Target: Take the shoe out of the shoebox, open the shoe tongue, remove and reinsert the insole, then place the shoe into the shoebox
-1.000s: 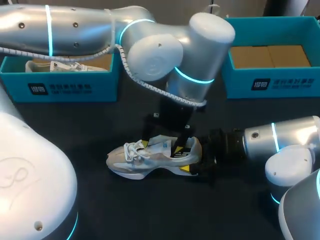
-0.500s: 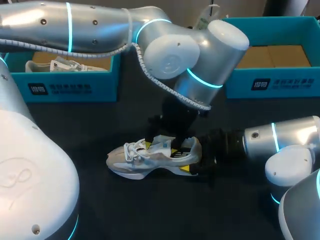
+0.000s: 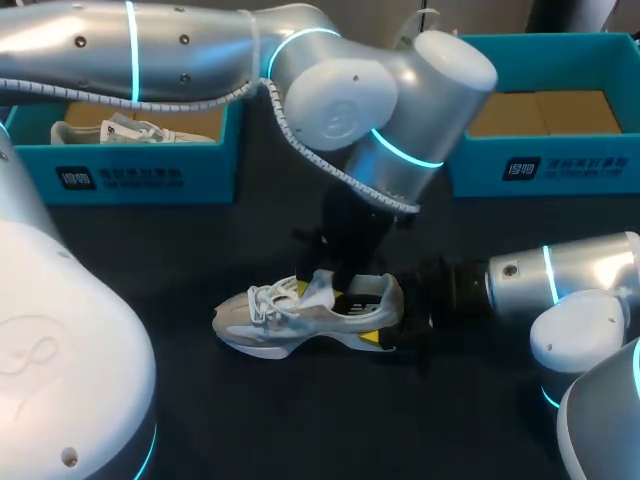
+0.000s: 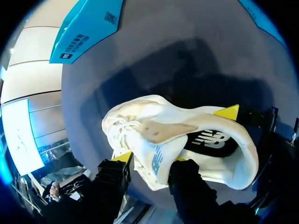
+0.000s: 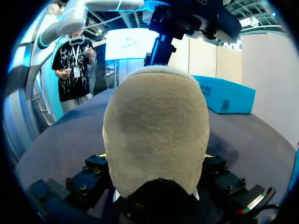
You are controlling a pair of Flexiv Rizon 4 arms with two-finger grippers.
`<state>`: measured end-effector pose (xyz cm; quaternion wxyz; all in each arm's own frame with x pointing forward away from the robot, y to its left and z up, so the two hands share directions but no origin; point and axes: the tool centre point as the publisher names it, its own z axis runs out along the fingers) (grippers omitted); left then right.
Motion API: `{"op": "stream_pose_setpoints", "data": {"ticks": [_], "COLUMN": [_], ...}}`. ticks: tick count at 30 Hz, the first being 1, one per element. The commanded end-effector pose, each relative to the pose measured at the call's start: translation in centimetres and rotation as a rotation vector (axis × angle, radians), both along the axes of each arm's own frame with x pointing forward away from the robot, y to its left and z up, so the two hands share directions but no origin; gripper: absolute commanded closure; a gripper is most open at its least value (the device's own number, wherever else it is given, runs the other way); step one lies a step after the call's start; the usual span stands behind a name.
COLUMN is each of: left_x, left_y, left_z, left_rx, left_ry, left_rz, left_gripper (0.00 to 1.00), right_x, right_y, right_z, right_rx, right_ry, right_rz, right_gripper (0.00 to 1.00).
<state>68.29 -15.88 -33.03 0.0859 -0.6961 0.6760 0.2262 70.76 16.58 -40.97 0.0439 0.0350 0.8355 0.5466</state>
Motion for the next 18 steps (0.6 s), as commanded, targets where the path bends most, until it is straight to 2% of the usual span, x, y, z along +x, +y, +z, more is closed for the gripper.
{"op": "stream_pose_setpoints", "data": {"ticks": [1, 3, 7, 8, 9, 13, 18], "left_x": [-0.1, 0.0, 0.1, 0.1, 0.1, 0.2, -0.2], "left_y": [1.0, 1.2, 1.7, 1.8, 2.0, 2.7, 4.3], "left_z": [0.8, 0.9, 1.3, 1.5, 1.6, 2.1, 3.2], "left_rx": [-0.026, -0.034, -0.064, -0.075, -0.083, -0.123, -0.254], "left_ry": [-0.009, -0.011, -0.023, -0.017, -0.022, -0.032, -0.064], "left_rz": [0.001, 0.003, 0.008, 0.009, 0.012, 0.022, 0.036], "left_gripper": [0.65, 0.67, 0.82, 0.88, 0.99, 1.00, 1.00], "right_x": [0.0, 0.0, 0.0, 0.0, 0.0, 0.0, 0.0], "right_y": [0.1, 0.1, 0.1, 0.1, 0.1, 0.1, 0.1], "right_z": [0.2, 0.2, 0.2, 0.2, 0.2, 0.2, 0.2], "right_rx": [-0.008, -0.008, -0.008, -0.008, -0.008, -0.008, -0.008], "right_ry": [0.002, 0.002, 0.002, 0.002, 0.002, 0.002, 0.002], "right_rz": [0.000, 0.000, 0.000, 0.000, 0.000, 0.000, 0.000], "right_gripper": [1.00, 1.00, 1.00, 1.00, 1.00, 1.00, 1.00]}}
